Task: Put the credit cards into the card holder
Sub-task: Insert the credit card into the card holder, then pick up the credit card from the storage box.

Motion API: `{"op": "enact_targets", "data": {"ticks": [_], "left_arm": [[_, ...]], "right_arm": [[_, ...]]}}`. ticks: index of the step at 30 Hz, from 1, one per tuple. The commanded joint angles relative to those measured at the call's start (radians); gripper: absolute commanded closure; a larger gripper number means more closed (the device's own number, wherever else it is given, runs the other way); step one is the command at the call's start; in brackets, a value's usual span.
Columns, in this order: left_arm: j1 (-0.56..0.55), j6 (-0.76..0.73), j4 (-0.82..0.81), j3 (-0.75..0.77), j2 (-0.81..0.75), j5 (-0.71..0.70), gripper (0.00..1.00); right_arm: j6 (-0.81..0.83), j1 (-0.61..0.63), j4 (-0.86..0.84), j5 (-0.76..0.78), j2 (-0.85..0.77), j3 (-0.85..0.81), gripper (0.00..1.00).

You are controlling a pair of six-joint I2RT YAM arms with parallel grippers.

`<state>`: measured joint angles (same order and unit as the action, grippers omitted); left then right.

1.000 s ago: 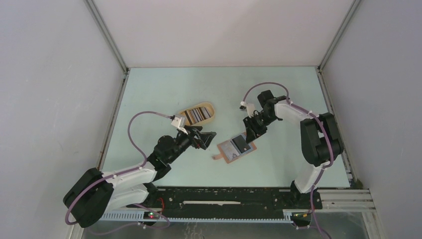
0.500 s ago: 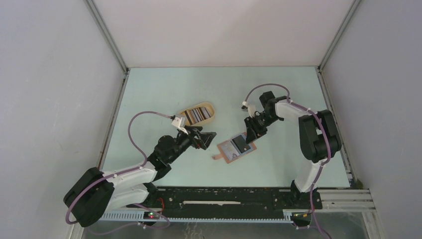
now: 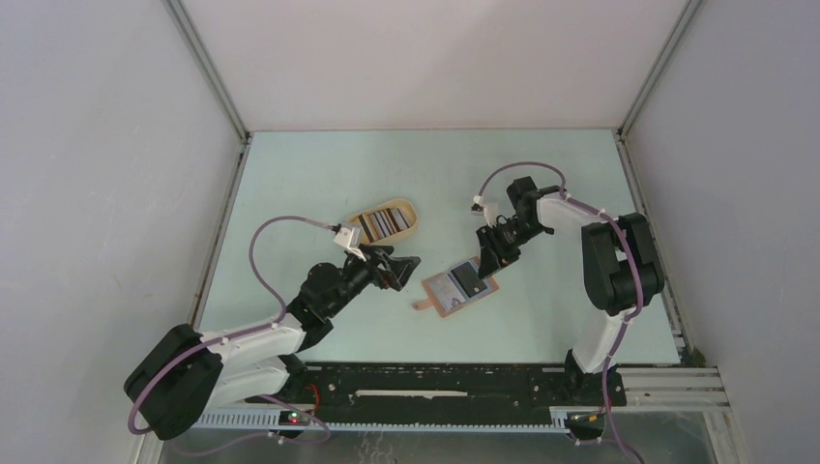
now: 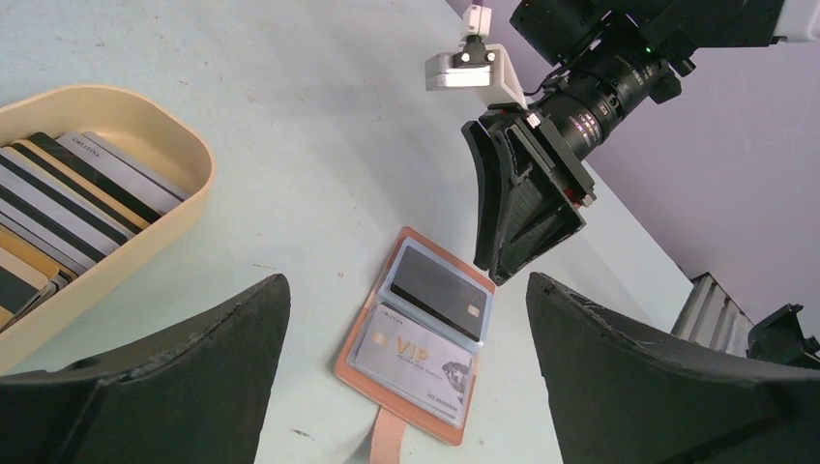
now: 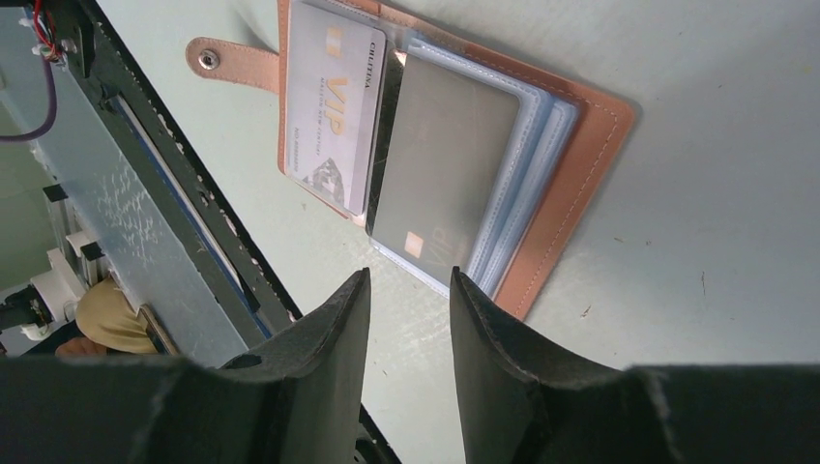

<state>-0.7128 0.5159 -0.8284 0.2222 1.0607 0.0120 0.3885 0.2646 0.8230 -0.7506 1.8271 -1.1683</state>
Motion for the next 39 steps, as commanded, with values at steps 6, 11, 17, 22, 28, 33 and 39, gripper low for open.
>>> {"op": "enact_targets", "data": {"ticks": [6, 11, 17, 22, 28, 33, 39], "left_arm": [[0.005, 0.003, -0.037, -0.005, 0.002, 0.008, 0.04], [0.006, 0.004, -0.037, -0.006, 0.001, 0.006, 0.04], [0.006, 0.005, -0.035, -0.004, 0.001, 0.001, 0.04], [0.019, 0.004, 0.018, 0.016, -0.029, 0.002, 0.04], [0.034, -0.032, 0.127, 0.045, -0.135, -0.078, 0.02], [0.046, -0.076, 0.263, 0.111, -0.192, -0.148, 0.0], [0.071, -0.107, 0.356, 0.162, -0.23, -0.175, 0.0]], "right_arm": [[0.034, -0.013, 0.022, -0.051, -0.046, -0.036, 0.56], [0.039, -0.015, 0.024, -0.058, -0.06, -0.036, 0.55], [0.052, -0.016, 0.028, -0.069, -0.095, -0.035, 0.56], [0.064, -0.016, 0.026, -0.082, -0.162, -0.035, 0.56], [0.064, -0.011, -0.004, -0.087, -0.283, -0.036, 0.55], [0.031, 0.019, -0.063, -0.073, -0.367, -0.086, 0.54], [-0.013, 0.061, -0.073, -0.073, -0.317, -0.296, 0.52]]}}
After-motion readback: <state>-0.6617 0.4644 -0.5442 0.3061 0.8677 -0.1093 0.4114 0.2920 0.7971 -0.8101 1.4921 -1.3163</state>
